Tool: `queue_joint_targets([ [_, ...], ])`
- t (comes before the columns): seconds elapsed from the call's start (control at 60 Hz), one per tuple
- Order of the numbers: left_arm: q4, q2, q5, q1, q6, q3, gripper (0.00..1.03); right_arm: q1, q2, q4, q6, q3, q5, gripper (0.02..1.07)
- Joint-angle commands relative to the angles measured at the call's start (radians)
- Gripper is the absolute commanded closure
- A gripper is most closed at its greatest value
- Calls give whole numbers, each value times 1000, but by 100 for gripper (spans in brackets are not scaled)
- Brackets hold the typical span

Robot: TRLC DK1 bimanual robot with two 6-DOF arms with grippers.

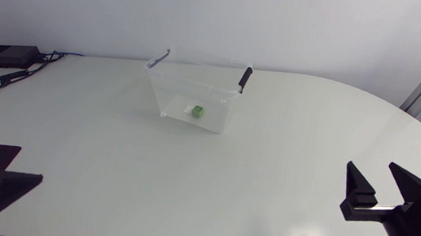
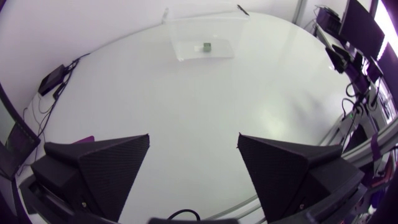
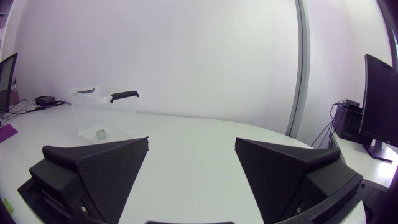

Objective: Place the duplo bricks in the container

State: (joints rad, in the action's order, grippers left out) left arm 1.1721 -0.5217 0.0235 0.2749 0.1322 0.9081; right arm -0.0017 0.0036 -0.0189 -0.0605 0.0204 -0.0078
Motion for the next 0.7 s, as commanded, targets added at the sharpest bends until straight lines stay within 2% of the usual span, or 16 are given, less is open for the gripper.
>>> queue_joint_targets([
  [0.0,8,-14,13,103,43,-29,4,3,-10,13,-16,-20,-9,6],
  [0.083,4,-63,9,225,84,-38,4,3,-10,13,-16,-20,-9,6],
  [0.15,0,-118,9,285,126,-38,4,3,-10,13,-16,-20,-9,6],
  [0.3,-55,-215,10,310,285,-71,4,3,-10,13,-16,-20,-9,6],
  [0.6,-200,-261,3,478,486,-210,4,3,-10,13,-16,-20,-9,6],
  [0.683,-246,-261,3,477,561,-242,4,3,-10,13,-16,-20,-9,6],
])
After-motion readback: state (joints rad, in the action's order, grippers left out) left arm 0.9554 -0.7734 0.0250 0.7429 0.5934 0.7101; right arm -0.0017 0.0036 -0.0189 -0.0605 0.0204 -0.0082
